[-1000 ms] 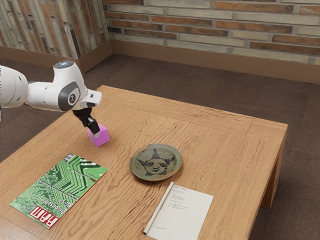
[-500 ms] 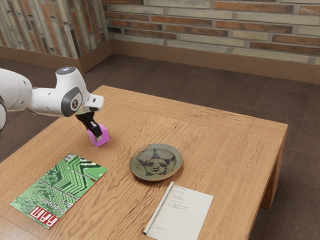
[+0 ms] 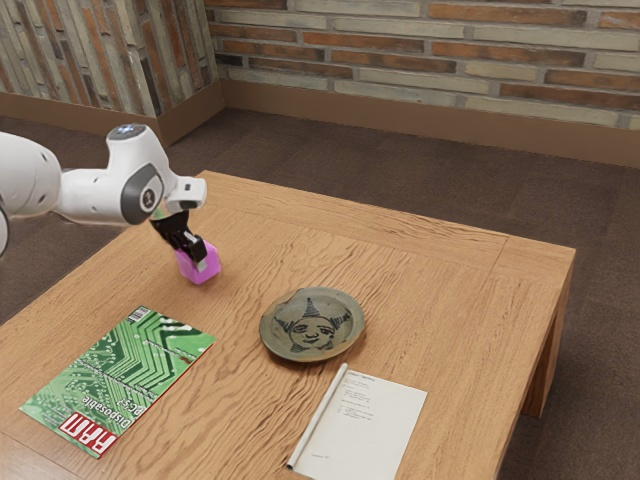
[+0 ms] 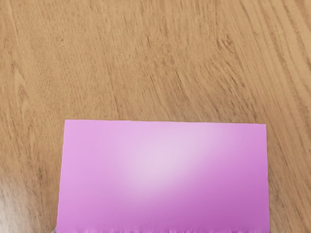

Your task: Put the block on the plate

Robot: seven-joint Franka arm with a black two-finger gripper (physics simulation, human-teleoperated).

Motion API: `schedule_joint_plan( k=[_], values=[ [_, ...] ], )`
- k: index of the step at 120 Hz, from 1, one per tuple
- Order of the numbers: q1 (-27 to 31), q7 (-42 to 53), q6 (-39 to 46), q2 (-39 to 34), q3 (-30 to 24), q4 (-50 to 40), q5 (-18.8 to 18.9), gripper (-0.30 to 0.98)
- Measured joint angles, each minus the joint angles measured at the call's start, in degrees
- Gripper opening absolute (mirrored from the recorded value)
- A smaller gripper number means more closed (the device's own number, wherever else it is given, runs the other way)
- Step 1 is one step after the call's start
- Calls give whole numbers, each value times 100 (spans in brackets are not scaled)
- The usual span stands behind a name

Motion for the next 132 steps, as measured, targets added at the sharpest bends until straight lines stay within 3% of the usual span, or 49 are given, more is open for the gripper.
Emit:
schedule_joint_plan(
  k=[13,31,49,89,111,132],
  values=[
    [-396,-99,-45,-348,3,-149,-47,33],
    [-1416,-220,-136,-727,2,-219,-162,32],
    [-1936,-349,-117,-1330,89,-1079,-283,32],
    [-2414,-568,-19,-1186,108,-1333,-360,35],
    [-2433,-583,-33,-1192,107,-1327,-425,53],
    [-2396,-652,-555,-2005,195,-1276,-460,62]
  ],
)
